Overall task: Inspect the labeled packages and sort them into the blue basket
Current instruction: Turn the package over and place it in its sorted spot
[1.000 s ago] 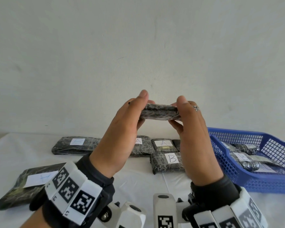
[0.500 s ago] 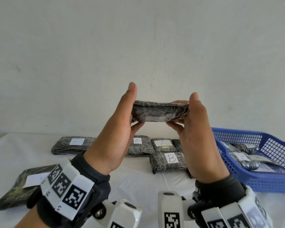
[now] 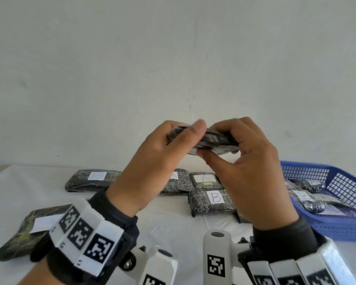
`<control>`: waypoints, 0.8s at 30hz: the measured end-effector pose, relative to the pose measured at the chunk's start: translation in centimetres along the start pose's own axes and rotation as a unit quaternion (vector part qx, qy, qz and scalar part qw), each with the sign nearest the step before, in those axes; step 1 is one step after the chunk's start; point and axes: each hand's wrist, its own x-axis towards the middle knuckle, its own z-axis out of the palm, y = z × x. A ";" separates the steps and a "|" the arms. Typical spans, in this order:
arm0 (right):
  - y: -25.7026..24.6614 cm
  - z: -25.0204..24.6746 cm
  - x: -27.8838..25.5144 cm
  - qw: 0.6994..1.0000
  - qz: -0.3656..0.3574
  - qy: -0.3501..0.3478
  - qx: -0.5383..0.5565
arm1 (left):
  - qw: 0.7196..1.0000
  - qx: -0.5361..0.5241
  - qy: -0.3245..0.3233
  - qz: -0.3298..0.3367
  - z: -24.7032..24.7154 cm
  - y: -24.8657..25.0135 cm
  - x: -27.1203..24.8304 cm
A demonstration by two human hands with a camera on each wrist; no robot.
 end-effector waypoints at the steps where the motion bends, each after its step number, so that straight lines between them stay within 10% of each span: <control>1: -0.2 0.2 0.0 1.000 0.005 0.015 0.020 | 1.000 0.000 0.014 0.009 0.2 0.0 0.0; 9: -1.8 0.3 -0.2 0.952 0.167 -0.043 0.255 | 0.998 -0.052 0.031 0.018 0.2 0.5 -0.1; 24: -1.5 2.0 -0.1 0.936 0.148 0.052 0.314 | 0.994 -0.102 0.011 0.046 1.2 0.8 -0.4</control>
